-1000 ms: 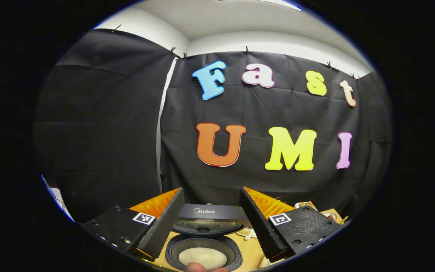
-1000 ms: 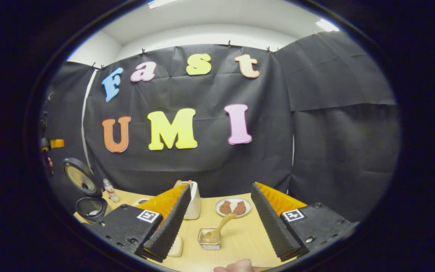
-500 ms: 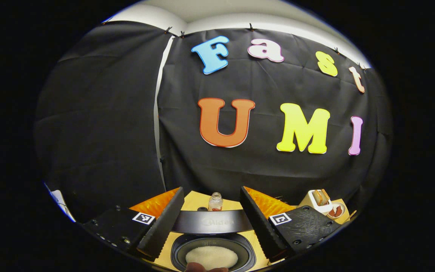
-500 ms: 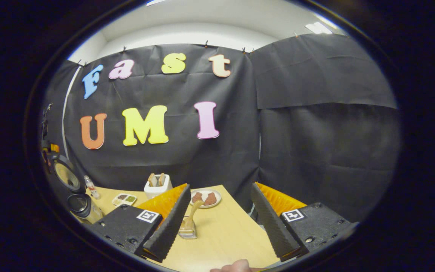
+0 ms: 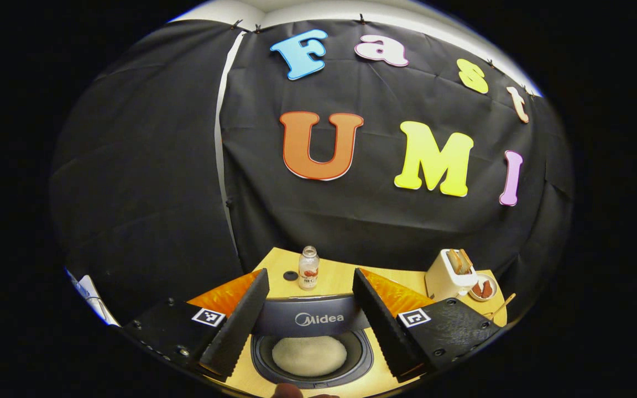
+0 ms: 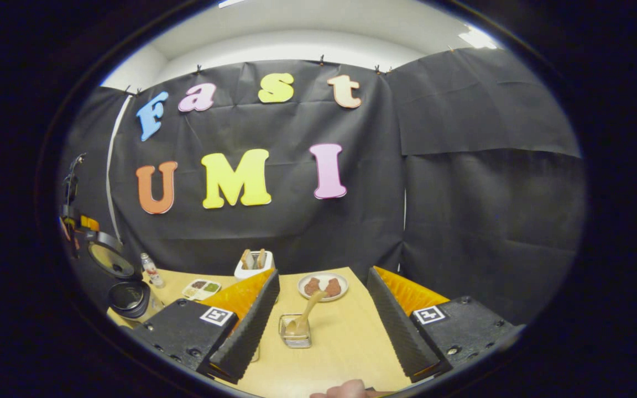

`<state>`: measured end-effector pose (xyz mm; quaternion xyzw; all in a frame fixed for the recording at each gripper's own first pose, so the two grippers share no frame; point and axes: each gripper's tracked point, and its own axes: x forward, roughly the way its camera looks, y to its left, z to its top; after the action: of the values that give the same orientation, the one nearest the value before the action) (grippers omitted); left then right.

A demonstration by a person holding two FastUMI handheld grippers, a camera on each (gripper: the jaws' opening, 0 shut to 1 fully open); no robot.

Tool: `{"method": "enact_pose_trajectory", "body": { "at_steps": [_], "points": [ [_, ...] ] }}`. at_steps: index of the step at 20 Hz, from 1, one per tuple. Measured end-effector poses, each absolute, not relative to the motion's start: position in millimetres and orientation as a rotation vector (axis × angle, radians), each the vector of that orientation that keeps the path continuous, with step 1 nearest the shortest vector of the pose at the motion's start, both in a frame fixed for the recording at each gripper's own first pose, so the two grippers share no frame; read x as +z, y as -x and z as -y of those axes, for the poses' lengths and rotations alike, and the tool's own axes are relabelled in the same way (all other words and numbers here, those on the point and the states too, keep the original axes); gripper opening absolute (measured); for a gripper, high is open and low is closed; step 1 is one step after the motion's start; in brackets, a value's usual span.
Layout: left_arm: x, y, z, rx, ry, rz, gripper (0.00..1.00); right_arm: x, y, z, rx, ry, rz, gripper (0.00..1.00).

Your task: Close the left gripper, press the button to open the rice cooker; take a wooden spoon from the chopstick holder with the right hand, scoop a spoonful of rice and pour it into the rice cooker, then put the wooden spoon back into the chopstick holder.

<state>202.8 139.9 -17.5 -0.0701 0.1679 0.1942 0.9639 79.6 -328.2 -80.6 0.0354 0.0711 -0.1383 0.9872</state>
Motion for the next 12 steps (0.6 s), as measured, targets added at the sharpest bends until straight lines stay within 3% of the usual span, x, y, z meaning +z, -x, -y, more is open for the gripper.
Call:
{"method": "enact_pose_trajectory", "body": {
  "at_steps": [12],
  "points": [
    [-128.2,-136.5,-84.7,0.39,0.242,-0.527,0.96,-106.9,-93.2,315.0,-0.241,-0.094,-0.226,1.0]
  ]
}}
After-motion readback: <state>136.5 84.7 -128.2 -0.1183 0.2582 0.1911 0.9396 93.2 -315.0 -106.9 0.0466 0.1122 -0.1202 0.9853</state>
